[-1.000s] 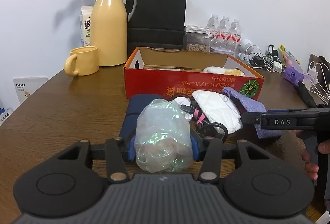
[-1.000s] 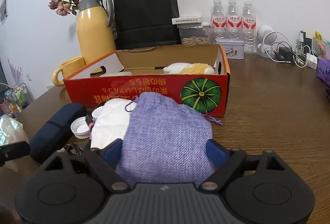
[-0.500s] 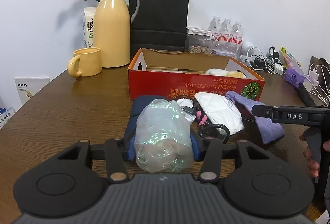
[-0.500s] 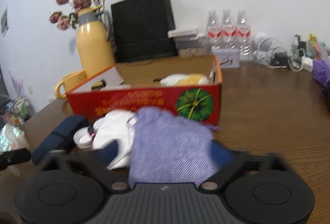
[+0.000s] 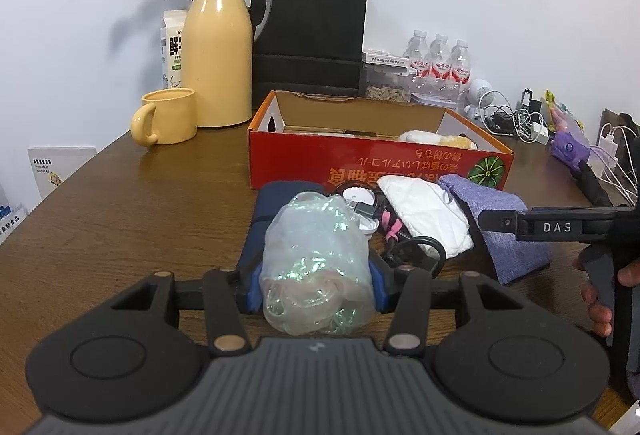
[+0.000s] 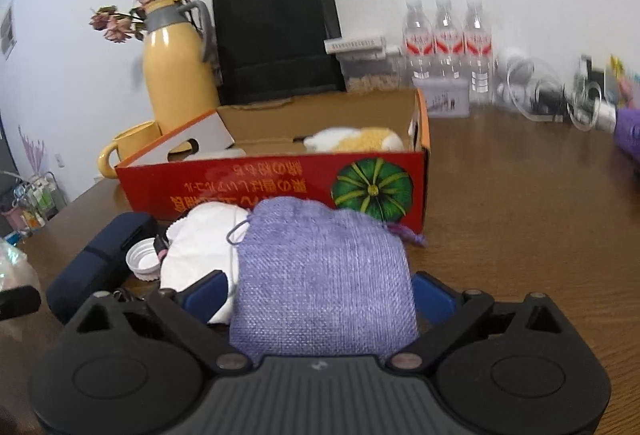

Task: Organize objects
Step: 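Grasp the crumpled clear plastic bag with the left tool while the right tool grasps the purple pouch, then carry the plastic bag and purple pouch over the cardboard box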

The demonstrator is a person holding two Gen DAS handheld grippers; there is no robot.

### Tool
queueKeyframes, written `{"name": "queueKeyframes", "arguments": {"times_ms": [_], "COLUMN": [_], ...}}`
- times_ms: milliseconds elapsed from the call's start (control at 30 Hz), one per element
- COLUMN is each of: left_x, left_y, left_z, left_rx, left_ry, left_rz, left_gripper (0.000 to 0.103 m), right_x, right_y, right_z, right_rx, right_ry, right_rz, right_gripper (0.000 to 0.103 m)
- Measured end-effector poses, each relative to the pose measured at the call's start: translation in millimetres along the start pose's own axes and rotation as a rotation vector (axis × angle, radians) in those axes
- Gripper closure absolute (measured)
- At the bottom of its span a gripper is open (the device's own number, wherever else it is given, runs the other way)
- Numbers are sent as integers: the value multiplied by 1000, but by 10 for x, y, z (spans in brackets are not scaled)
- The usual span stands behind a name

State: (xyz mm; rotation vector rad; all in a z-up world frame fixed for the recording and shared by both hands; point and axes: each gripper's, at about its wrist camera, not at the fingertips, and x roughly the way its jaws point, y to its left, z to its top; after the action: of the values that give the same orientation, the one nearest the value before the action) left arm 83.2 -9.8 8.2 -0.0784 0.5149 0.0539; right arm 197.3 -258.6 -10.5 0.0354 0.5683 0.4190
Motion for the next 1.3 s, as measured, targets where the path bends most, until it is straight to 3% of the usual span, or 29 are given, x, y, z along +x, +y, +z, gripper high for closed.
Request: {"name": "queueKeyframes", "arguments": {"times_ms": [367,433,500,600,867,1067,1300], "left_x": [11,11,15,25,47,195,530], "left_y": [-20,-19,-15,-4,-8,-63,-206], "left_z": [-13,-17,-16,-12,94,409,921], "left_rx": [1,0,-1,-4,4,8,7], "left_ry": [6,5,4,4,-24,-81,-145], "left_rz": [-5,-4,-2,-2,-10,-38,-74], "left_gripper": [53,53,53,53,53,53,53], "right_x": [60,45,20,-42,-302,-389,-167], "right_y": [178,170,147,126,217,306,447], "right_z": [-9,-10,-13,-23,-57,99,478], "right_rx": [-106,-103,-87,-75,-132,-177,-227], "right_ry": [49,40,29,1,-145,-232,-278], "right_rz": [-40,-42,-43,-41,-58,-51,-67], "right_gripper": [7,20,42,63,87,94,94]}}
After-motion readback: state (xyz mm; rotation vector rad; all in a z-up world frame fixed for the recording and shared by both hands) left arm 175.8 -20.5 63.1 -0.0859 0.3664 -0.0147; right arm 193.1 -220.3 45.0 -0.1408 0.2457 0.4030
